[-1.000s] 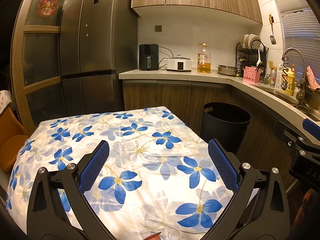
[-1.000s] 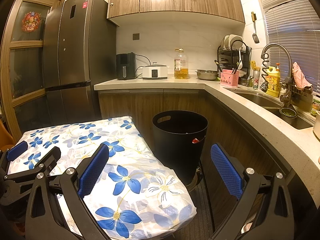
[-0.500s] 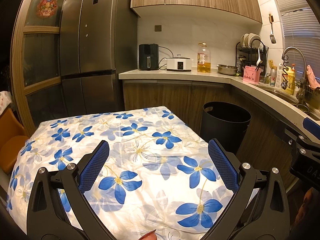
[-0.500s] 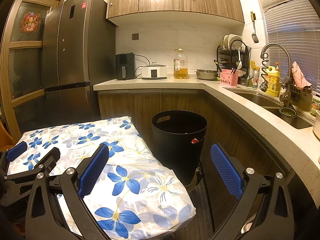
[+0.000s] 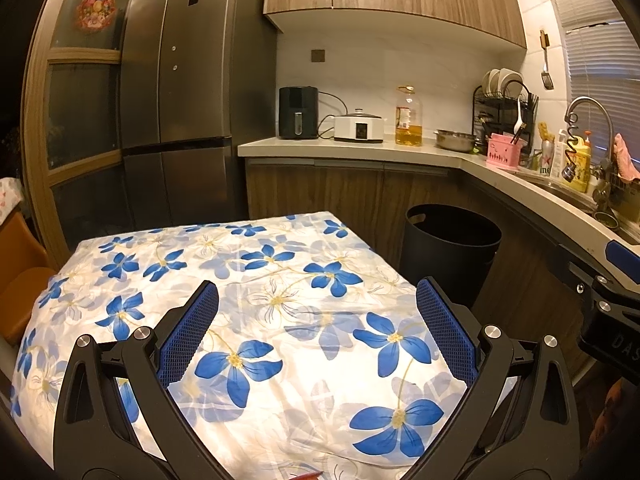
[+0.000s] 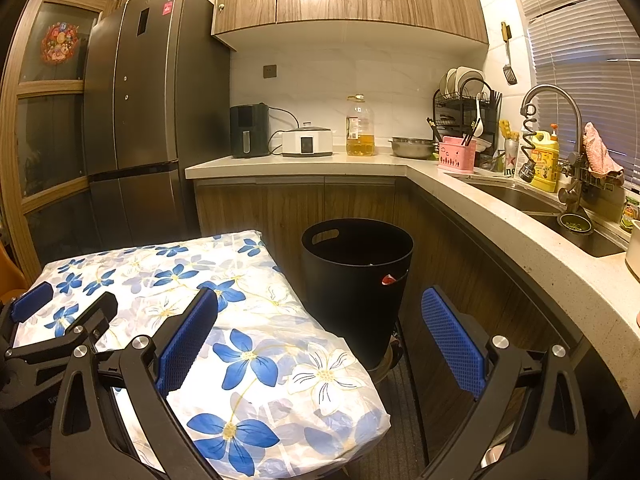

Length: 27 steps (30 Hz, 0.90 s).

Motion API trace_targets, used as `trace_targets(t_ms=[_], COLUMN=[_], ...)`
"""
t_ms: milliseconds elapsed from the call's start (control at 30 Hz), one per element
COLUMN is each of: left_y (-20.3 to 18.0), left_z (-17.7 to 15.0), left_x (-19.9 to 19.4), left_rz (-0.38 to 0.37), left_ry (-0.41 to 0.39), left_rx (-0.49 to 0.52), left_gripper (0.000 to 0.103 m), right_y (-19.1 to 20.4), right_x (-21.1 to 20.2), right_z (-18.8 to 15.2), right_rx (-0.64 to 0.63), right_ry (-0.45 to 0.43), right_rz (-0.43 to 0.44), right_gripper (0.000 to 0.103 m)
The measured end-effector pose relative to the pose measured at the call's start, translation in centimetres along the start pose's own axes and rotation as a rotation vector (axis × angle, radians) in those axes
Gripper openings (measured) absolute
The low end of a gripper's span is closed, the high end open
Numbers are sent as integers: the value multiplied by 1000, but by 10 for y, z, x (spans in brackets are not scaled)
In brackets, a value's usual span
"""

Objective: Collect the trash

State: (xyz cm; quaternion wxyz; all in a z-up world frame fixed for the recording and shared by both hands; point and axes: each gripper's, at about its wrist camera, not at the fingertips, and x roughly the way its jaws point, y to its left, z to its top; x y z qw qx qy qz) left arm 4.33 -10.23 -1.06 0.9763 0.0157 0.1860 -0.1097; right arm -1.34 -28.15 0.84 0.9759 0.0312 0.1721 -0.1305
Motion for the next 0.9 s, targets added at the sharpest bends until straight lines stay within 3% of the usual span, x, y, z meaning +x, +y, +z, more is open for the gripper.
trace_targets(t_ms=[533,900], left_y=[-4,-9], left_z=[-1,0], left_x=[-1,1], left_rz=[-10,15], left_ry=[-20,3], left_rx=[20,51], left_gripper=[93,98], right_y=[0,-1], right_x=[-1,-1], right_z=[-2,-2], right_rx=[7,11], right_ry=[1,2], right_rz=[-7,-8], right_gripper=[98,98])
